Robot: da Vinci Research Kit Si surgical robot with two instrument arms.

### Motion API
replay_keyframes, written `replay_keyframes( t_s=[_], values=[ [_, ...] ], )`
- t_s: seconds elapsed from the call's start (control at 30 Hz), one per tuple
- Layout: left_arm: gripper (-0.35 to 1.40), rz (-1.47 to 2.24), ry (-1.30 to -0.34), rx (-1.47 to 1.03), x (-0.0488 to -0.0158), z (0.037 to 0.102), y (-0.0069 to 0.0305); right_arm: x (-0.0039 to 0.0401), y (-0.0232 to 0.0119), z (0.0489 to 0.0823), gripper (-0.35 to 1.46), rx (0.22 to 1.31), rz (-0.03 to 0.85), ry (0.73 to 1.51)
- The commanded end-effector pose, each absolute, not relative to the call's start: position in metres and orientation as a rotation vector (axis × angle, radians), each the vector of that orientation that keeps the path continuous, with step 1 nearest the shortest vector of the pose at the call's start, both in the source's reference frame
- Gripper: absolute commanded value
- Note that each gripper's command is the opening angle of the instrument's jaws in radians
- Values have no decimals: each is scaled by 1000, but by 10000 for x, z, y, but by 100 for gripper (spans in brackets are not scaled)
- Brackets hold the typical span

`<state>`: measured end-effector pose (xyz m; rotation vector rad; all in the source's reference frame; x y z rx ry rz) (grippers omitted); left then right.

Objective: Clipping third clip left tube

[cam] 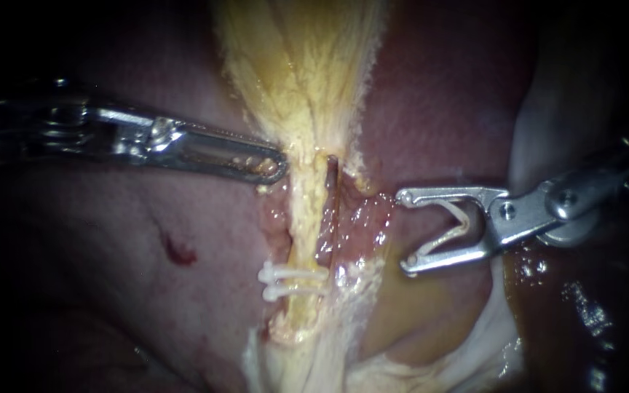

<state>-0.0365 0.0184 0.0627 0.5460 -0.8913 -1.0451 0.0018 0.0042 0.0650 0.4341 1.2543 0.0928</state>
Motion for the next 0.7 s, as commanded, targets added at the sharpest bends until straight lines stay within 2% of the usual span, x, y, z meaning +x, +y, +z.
replay_keyframes(
  t_s=[0.03, 0.3, 0.7],
  values=[
    [-35, -1045, -892, 548, -364, 626, 183, 19, 42, 649, 50, 434, 94, 1255],
    [-35, -1048, -884, 560, -342, 595, 194, 18, 43, 649, 50, 434, 94, 1255],
    [-35, -1101, -937, 529, -301, 535, 220, 19, 44, 645, 50, 436, 95, 1256]
  ],
)
